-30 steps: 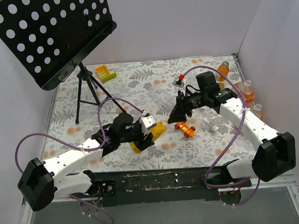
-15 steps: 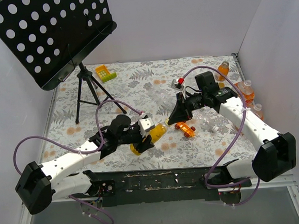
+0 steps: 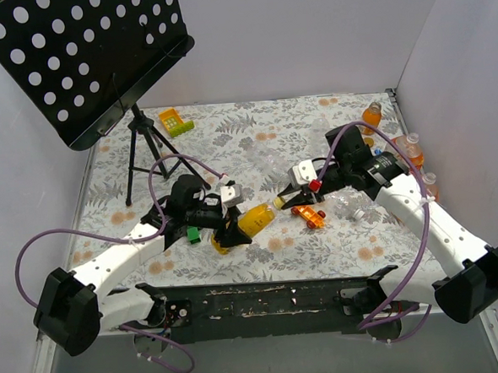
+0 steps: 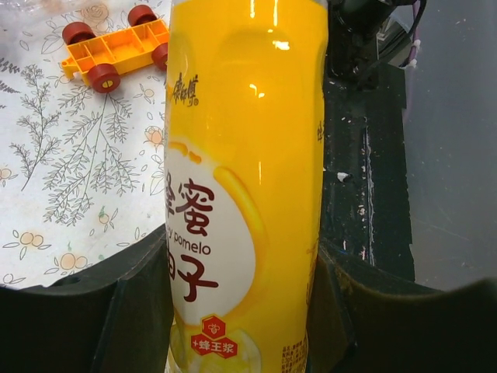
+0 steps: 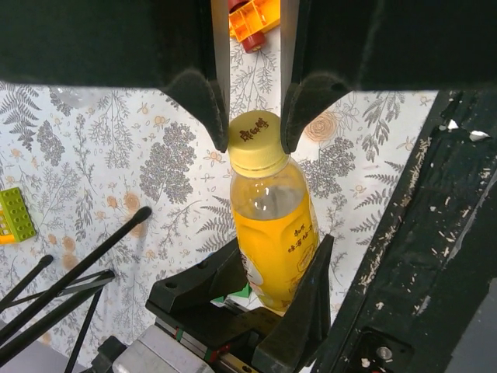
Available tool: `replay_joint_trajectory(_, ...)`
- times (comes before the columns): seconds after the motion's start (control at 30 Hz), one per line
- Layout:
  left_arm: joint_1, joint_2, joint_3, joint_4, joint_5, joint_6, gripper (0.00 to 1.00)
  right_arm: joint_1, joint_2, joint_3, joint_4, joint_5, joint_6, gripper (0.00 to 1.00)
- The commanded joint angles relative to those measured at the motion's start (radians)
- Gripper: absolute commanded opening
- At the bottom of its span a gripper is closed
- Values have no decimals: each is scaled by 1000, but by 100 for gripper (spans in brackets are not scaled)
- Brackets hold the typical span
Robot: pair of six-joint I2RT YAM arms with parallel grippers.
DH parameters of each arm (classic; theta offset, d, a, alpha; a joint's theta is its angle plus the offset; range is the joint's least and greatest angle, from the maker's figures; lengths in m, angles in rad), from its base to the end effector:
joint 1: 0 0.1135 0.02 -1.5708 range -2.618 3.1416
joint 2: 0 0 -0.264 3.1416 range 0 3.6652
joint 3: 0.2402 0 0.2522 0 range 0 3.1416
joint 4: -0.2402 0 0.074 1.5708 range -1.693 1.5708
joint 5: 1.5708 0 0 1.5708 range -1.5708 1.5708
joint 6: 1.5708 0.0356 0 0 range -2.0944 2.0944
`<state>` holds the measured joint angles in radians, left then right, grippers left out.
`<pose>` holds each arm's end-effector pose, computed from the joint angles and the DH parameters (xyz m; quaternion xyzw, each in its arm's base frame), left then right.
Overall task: Unscrew the bottle caps
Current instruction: Unscrew the bottle cap from the plastic bottle.
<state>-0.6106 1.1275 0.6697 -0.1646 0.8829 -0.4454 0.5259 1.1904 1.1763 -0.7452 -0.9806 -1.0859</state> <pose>0.1739 -0.1553 0.2412 0.2608 0.7855 -0.5363 0.1651 0.1891 0.1440 0.3506 -0.7135 0.4272 0.3196 0.4542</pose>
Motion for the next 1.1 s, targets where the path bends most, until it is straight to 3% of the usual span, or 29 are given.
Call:
replay_joint_trajectory(0.0, 32, 0, 44, -50, 18, 13, 0, -20, -15, -6, 45, 77, 1, 1)
replay_joint_trajectory(0.13, 34, -15, 39, -53, -45, 20, 0, -18, -38, -32, 142, 103, 170, 15)
replay_joint_trajectory(0.27, 32, -55, 30, -52, -97, 20, 0, -21, -44, -29, 185, 114, 331, 55)
replay_joint_trajectory(0.37, 29, -86, 21, -52, -125, 14, 0, -24, -45, -17, 193, 99, 415, 70)
replay_joint_trajectory(0.7, -15, -152, -12, -53, -223, 2, 0, -85, -54, 8, 176, 42, 567, 75)
replay_joint_trajectory(0.93, -92, -153, -12, -44, -358, 1, 0, -182, -45, -59, 251, -124, 767, 75)
replay_joint_trajectory(1.07, -141, -152, -9, -24, -442, -12, 0, -184, -55, -105, 274, -104, 814, 75)
